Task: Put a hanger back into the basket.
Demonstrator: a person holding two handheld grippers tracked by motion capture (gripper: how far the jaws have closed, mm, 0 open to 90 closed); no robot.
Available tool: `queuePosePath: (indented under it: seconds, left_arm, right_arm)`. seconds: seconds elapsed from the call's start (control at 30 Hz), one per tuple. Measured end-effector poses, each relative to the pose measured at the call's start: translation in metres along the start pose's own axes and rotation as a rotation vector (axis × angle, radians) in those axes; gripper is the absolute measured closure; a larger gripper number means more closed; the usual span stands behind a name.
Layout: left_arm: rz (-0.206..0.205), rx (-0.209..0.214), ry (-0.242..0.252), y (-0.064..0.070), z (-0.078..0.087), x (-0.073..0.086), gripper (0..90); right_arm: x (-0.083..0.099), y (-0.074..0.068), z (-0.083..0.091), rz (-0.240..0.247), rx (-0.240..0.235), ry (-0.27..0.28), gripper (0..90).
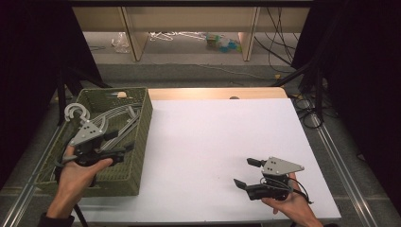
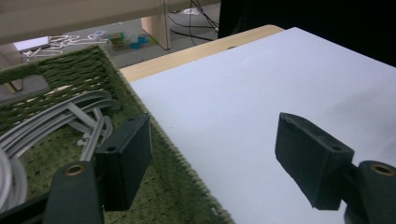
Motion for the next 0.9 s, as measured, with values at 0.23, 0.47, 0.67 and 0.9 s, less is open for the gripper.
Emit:
queuePosePath:
  seconds: [0.23, 0.47, 0.67, 0.9]
  left_arm:
    - [-0.059, 0.055, 0.036, 0.028, -0.009, -0.002, 26.7]
    - [-0.074, 0.107, 0.036, 0.061, -0.023, 0.004, 26.5]
    - [-0.068, 0.139, 0.059, 0.084, -0.035, 0.011, 26.4]
    - [-0.092, 0.164, 0.045, 0.101, -0.048, 0.027, 23.2]
  right_arm:
    - [0.001, 0.001, 0.000, -0.005, 0.004, -0.001, 17.8]
    - [0.000, -0.001, 0.000, -0.007, 0.002, 0.001, 17.6]
    - [0.001, -0.001, 0.000, -0.008, 0.000, 0.001, 17.3]
    - [0.000, -0.003, 0.001, -0.015, -0.007, -0.002, 17.1]
Point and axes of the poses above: each handheld gripper's, and its own axes: z roughly backward along the jaws, x roughly out of its underside, y roughly to its right, the point moved 6 cm from there along -z, roughly forward along the jaws, and after that the axes turned 7 degrees about -y, right-handed, at the moved point
